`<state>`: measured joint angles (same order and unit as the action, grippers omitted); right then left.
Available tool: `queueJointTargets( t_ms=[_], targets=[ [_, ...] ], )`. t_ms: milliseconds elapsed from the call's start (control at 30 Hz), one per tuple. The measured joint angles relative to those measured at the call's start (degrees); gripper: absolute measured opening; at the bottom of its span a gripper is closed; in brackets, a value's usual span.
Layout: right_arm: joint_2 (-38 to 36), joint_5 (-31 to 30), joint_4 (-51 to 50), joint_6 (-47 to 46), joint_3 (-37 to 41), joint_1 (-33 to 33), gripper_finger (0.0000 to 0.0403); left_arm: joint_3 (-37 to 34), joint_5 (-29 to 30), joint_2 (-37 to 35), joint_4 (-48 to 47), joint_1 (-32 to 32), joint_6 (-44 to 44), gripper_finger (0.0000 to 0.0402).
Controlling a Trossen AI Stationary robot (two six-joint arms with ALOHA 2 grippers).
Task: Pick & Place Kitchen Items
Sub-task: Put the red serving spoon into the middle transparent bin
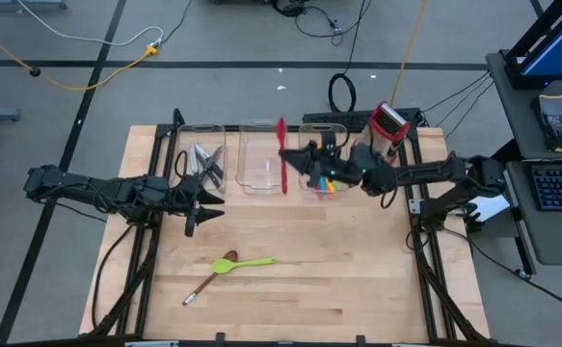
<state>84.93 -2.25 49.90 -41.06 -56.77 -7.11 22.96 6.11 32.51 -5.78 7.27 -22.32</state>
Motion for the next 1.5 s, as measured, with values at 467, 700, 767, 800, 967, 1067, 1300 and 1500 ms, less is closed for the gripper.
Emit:
queueJointTargets(
  t_ms=[467,700,767,800,967,1067,1300,1500],
  targets=[
    [2.16,-8.71,-21.36,9.34,-13.90,-4.91,0.0024,0.00,5.11,0.00,0.07,0.00,-3.72,0.0189],
    [5.88,-11.50,-28.97,10.23,-20.55,-6.14,0.0024,0.00,6.45,-0.01,0.07,-0.01,-3.88,0.0189],
    [7.09,-11.15,-30.28,9.72,-21.43,-6.36,0.0024,0.00,6.45,0.00,0.07,-0.07,-3.90,0.0189],
    [8.11,-11.11,-30.61,9.46,-22.24,-6.37,0.0024,0.02,6.45,0.05,0.07,-0.07,-3.93,0.0189],
    [14.02,-11.23,-36.34,9.16,-28.42,-6.47,0.0024,0.02,6.47,0.09,0.04,-0.07,-4.42,0.0189],
    [17.71,-11.87,-40.28,10.23,-31.95,-7.02,0.0024,0.02,6.47,0.09,0.04,-0.07,-5.19,0.0189],
    [24.87,-14.05,-49.26,12.41,-39.16,-9.26,0.0024,0.02,6.49,0.11,0.04,-0.07,-5.50,0.0189],
    [28.84,-12.43,-52.66,7.92,-39.28,-11.42,0.0028,0.02,6.49,0.09,0.02,-0.07,-5.45,0.0189]
  ],
)
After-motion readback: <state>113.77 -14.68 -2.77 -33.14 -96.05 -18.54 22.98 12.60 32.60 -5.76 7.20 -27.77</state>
